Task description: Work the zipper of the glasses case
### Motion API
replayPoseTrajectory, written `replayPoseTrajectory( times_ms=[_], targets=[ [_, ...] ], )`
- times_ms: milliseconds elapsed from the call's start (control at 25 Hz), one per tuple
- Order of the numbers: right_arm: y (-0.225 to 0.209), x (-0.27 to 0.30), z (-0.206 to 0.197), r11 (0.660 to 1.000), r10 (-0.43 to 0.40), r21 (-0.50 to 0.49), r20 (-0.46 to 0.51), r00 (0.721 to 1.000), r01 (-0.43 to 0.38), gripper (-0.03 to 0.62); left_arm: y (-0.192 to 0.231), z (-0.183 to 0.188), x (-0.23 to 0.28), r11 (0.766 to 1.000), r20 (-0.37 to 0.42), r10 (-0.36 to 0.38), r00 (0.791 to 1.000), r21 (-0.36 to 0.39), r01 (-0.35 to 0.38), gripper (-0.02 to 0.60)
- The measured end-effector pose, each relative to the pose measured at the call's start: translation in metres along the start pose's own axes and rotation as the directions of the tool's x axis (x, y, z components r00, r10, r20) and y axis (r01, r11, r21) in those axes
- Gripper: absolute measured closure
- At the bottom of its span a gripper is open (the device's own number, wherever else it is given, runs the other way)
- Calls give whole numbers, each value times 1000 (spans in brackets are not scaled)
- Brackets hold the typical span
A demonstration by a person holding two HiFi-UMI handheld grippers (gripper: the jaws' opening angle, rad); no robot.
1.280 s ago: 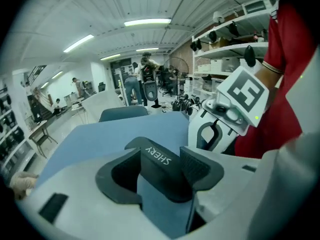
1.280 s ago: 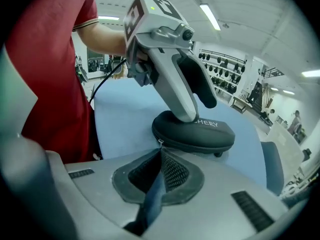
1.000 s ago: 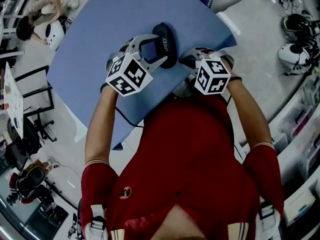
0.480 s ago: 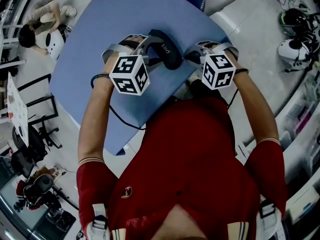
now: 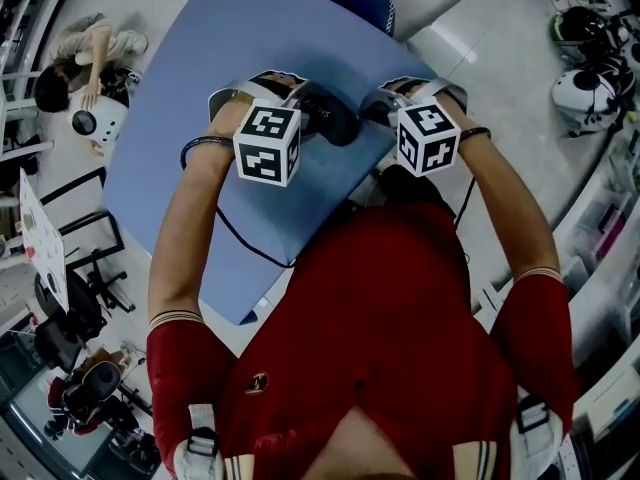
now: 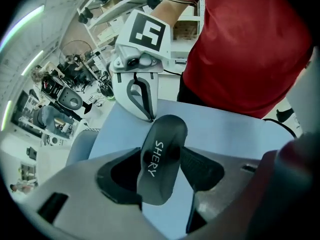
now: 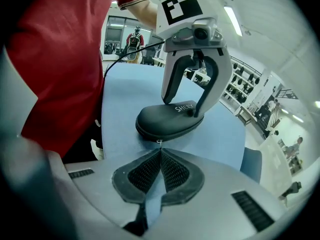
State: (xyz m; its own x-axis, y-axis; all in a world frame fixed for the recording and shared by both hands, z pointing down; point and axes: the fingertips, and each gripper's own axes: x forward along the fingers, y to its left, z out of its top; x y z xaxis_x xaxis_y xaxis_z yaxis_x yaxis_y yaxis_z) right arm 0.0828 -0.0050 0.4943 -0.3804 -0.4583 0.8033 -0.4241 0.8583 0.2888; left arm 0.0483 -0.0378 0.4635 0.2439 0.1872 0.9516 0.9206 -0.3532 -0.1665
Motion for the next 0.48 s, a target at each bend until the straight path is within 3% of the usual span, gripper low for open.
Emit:
replayPoseTrajectory(
  times_ms=[280, 480],
  targets=[
    [-12, 0, -5, 1000, 6, -2, 5, 1000, -6, 594, 6, 0, 3, 995, 32, -66, 997, -80, 68, 353],
    [-11, -1, -8, 999, 25, 29, 7, 1000, -25, 594, 9, 0, 4, 988, 82, -72, 994, -129, 82, 353]
  ],
)
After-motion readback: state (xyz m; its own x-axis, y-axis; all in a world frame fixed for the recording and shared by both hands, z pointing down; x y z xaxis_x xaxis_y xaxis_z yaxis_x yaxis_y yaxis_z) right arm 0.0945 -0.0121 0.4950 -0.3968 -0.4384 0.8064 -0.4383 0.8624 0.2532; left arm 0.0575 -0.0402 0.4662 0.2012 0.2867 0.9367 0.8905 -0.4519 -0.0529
